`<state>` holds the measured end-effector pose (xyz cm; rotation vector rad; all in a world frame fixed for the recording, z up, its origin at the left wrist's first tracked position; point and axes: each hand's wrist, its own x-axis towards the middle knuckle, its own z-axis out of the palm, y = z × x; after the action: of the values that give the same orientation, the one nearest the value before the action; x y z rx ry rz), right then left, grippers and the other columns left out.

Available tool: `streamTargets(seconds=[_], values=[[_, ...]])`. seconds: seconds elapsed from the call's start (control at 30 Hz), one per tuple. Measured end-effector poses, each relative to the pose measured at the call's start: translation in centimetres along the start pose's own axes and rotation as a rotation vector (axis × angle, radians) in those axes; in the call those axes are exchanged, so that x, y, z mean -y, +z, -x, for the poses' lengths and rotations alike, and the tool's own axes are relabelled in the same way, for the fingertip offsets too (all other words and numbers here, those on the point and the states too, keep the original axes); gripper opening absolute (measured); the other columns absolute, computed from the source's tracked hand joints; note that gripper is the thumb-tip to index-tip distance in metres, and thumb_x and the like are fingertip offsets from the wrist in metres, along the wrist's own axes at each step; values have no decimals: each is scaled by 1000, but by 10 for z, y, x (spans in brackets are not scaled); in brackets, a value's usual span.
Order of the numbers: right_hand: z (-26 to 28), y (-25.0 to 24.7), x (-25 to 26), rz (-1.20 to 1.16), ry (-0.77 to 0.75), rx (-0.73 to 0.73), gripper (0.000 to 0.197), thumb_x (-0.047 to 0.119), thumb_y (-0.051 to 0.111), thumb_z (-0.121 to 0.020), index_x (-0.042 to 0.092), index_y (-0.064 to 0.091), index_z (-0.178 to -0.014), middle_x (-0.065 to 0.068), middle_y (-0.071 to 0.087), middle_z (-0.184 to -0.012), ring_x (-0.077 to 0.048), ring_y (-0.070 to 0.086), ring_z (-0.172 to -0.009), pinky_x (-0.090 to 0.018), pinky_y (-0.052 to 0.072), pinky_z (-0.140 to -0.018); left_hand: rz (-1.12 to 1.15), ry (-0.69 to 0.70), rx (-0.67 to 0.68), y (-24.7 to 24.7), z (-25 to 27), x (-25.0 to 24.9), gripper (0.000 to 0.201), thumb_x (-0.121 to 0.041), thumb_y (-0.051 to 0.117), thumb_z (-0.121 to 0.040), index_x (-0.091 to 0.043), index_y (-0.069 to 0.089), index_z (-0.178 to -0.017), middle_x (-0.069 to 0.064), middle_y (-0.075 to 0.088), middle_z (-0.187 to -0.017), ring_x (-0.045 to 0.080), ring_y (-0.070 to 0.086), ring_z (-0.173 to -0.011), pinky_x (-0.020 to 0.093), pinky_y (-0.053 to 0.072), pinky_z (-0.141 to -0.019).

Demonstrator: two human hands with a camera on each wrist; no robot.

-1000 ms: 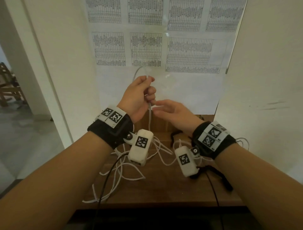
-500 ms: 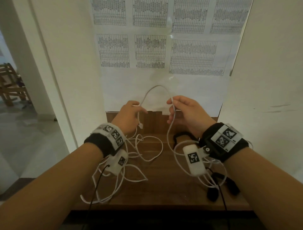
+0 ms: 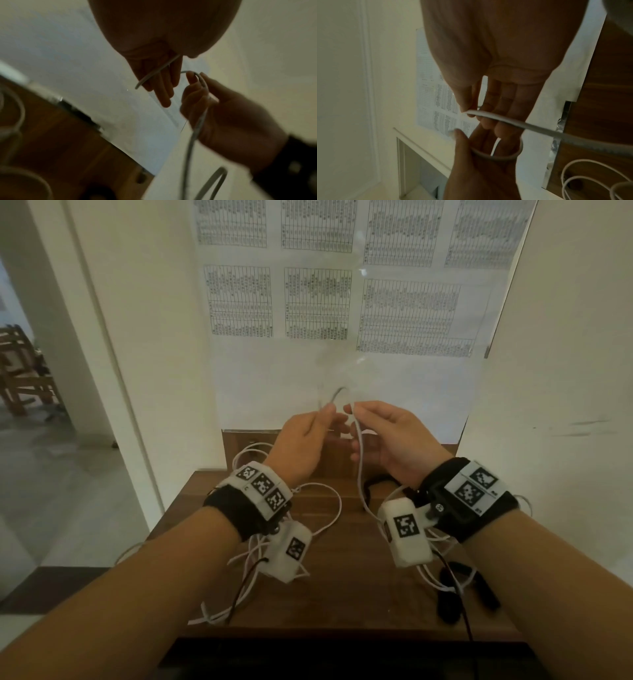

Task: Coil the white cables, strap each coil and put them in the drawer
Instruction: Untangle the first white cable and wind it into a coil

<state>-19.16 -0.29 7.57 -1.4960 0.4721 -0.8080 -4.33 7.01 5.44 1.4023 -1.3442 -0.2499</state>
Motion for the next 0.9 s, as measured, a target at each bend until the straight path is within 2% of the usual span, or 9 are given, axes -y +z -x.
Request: streamTargets(seconds=[0.1,0.17,0.3,0.37,0.43,0.53,0.63,0.77,0.9], values=[[-1,11,-6,83,-21,-7,25,18,62,-97,-1,68,-113,-10,70,-95,-19,63,-68,-29,56,-56,266,-210,-5,8,-2,-13,48,-42,34,-108,-24,75,-89,-7,75,-73,5,70,-72,20,54,-71],[-1,16,-8,109,-44,-7,26,15,64,-96,-10,65,-104,-6,71,-108,-23,64,-68,-30,57,-54,456,-295,30,10,-5,-20,46,-39,37,-108,-17,75,-95,0,76,-77,9,70,-70,25,54,-67],[2,14,-8,194,-64,44,15,15,65,-95,0,67,-95,-12,70,-84,-19,67,-64,-27,58,-61,671,-323,14,4,-13,-23,39,-34,37,-108,-7,64,-100,14,76,-106,21,74,-92,35,56,-80],[4,8,-14,369,-52,158,17,15,70,-92,1,68,-100,-13,74,-87,-19,72,-74,-25,59,-73,723,-301,-12,-4,-18,-26,37,-32,32,-110,-7,56,-97,15,77,-103,25,74,-99,36,55,-90],[4,2,-27,686,-30,265,17,23,75,-88,13,71,-101,-4,76,-91,-14,72,-81,-25,57,-81,745,-288,-66,-14,-23,-32,35,-31,32,-110,-8,54,-94,7,75,-79,23,75,-81,32,56,-81],[3,-6,-50,980,30,365,11,25,69,-93,19,73,-101,2,76,-89,-8,71,-81,-25,55,-83,801,-258,-136,-31,-31,-39,34,-31,34,-109,-12,53,-89,-5,47,-51,14,52,-47,31,54,-68],[1,-17,-64,968,59,310,11,27,67,-95,18,72,-98,1,76,-81,-9,72,-77,-27,56,-84,804,-238,-124,-46,-36,-42,35,-36,35,-109,-16,53,-87,-9,32,-51,9,33,-43,26,46,-57],[-3,-35,-55,950,4,127,18,33,82,-81,22,73,-91,5,74,-84,-8,68,-80,-24,54,-75,702,-286,-62,-56,-32,-39,40,-42,37,-107,-16,54,-82,-9,27,-48,8,24,-38,25,38,-49],[-14,-49,-46,1136,59,87,8,31,72,-90,24,74,-91,6,71,-90,-11,65,-85,-26,51,-75,630,-333,21,-62,-28,-32,41,-43,39,-106,-15,53,-80,-10,25,-45,7,21,-36,25,26,-48]])
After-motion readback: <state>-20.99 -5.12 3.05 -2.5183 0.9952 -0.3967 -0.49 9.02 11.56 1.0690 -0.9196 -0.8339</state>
